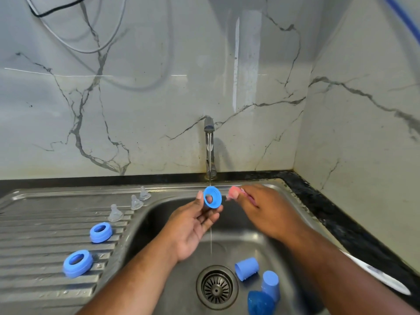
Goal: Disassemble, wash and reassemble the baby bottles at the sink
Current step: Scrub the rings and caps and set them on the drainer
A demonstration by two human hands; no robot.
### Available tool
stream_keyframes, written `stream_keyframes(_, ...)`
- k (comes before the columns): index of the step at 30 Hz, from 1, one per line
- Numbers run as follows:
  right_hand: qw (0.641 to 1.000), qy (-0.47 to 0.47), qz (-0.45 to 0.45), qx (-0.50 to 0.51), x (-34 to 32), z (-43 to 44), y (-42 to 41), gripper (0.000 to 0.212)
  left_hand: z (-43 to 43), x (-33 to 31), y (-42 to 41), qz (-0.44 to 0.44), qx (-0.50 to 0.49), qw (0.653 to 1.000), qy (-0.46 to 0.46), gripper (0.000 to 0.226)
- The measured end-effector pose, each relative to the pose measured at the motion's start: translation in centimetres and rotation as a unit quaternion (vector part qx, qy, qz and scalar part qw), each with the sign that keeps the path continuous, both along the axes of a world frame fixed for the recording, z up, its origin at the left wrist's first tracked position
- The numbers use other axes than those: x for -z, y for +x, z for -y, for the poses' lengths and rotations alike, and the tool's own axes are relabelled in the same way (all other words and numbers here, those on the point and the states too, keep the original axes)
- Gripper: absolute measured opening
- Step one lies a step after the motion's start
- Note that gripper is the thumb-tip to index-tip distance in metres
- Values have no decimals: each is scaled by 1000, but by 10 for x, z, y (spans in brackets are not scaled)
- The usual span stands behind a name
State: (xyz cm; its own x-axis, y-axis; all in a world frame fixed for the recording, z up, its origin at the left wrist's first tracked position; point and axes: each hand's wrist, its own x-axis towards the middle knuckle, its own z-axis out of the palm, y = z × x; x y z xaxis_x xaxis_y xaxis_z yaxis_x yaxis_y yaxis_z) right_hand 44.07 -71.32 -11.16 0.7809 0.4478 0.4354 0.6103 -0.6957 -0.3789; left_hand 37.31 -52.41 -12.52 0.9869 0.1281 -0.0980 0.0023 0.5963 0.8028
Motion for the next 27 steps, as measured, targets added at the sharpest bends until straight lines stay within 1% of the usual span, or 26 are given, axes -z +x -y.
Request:
stream_keyframes(2,999,29,29,-7,-5,-2,-3,41,-2,3,-1,-3,3,1000,26,27)
stream_keyframes(4,997,52,49,-6,-5,-2,-4,38,-3,7,-2,18,-5,993,121,23)
stream_keyframes(6,995,71,66,-13,-7,0,-5,35,-2,13,-2,44,-23,971,234,32)
stream_keyframes(7,994,71,69,-35,-7,0,-5,32,-1,15,-1,59,-29,958,281,37)
stream_keyframes(10,989,23,35,-140,-4,-4,-9,32,-1,15,1,120,-42,915,383,38)
stream_keyframes(11,988,10,30,-154,0,-5,-8,33,-2,14,1,133,-49,904,404,39)
stream_keyframes(12,990,10,32,-139,2,-6,-7,33,-2,12,0,141,-54,897,416,39)
stream_keyframes(14,995,47,48,-73,4,-6,-2,30,-3,10,-2,144,-58,891,426,36)
stream_keyframes(15,995,62,47,-58,3,-7,-3,28,-2,9,-2,141,-60,891,428,36)
stream_keyframes(16,994,70,39,-76,3,-8,-4,28,-1,8,-3,140,-63,891,428,37)
stream_keyframes(17,990,70,30,-118,4,-10,-6,29,-2,8,-3,142,-69,886,435,41)
stream_keyframes(18,985,65,18,-162,5,-13,-8,30,-1,8,-3,145,-78,879,447,46)
stream_keyframes(19,981,62,14,-182,7,-16,-8,30,-1,8,-3,150,-87,871,460,50)
stream_keyframes(20,984,69,14,-165,9,-16,-7,29,0,8,-4,157,-90,868,463,53)
stream_keyframes(22,993,83,36,-74,10,-12,0,26,1,9,-4,168,-69,869,459,50)
stream_keyframes(23,995,78,42,-45,9,-11,1,26,3,8,-4,169,-62,867,465,48)
stream_keyframes(24,995,79,31,-58,9,-10,1,27,4,8,-5,169,-61,862,474,47)
stream_keyframes(26,984,94,-13,-154,7,-11,-2,27,1,11,-3,157,-63,848,502,53)
stream_keyframes(27,978,99,-26,-184,7,-12,-4,26,-1,13,-1,146,-62,847,507,57)
